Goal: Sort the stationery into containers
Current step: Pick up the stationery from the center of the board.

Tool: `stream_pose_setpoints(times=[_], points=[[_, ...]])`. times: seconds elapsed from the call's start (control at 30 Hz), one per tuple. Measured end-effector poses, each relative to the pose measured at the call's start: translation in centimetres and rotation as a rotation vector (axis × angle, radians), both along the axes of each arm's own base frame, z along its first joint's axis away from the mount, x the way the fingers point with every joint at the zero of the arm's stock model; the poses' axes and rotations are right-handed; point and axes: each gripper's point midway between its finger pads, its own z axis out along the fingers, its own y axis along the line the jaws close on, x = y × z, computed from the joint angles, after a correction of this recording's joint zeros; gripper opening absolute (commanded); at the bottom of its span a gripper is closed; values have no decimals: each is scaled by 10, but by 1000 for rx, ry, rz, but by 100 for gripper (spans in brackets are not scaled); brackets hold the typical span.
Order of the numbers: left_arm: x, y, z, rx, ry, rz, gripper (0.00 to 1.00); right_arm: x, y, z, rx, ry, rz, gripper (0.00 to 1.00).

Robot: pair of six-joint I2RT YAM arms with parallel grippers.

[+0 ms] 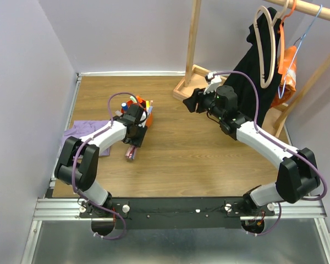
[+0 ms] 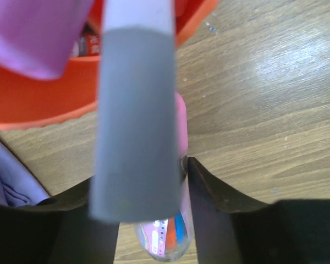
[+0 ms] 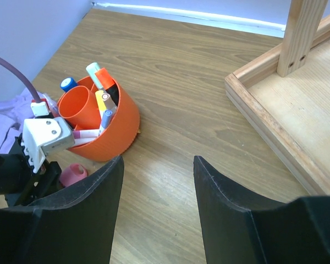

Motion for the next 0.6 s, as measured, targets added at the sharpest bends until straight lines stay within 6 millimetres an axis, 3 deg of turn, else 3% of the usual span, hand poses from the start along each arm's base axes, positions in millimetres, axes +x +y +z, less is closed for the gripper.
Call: stream_pose_setpoints(times=[0.23, 0.3, 0.33, 0.37, 0.4, 0.6], points=[[-7, -15, -9, -1, 27, -45, 61, 3, -5, -1, -1, 2, -12, 61], [-9, -18, -10, -5, 32, -54, 49, 4, -5, -1, -1, 2, -13, 62], [-9, -19, -11, -8, 35, -57, 36, 4, -6, -1, -1, 2, -15, 61], [-10, -20, -11, -9, 36, -59, 10, 5, -7, -1, -1, 2, -17, 61], [-10, -21, -11, -12, 38, -59, 0, 5, -7, -1, -1, 2, -18, 61], [-15, -31, -10, -33, 42, -92, 0, 6, -9, -1, -2, 1, -23, 61]])
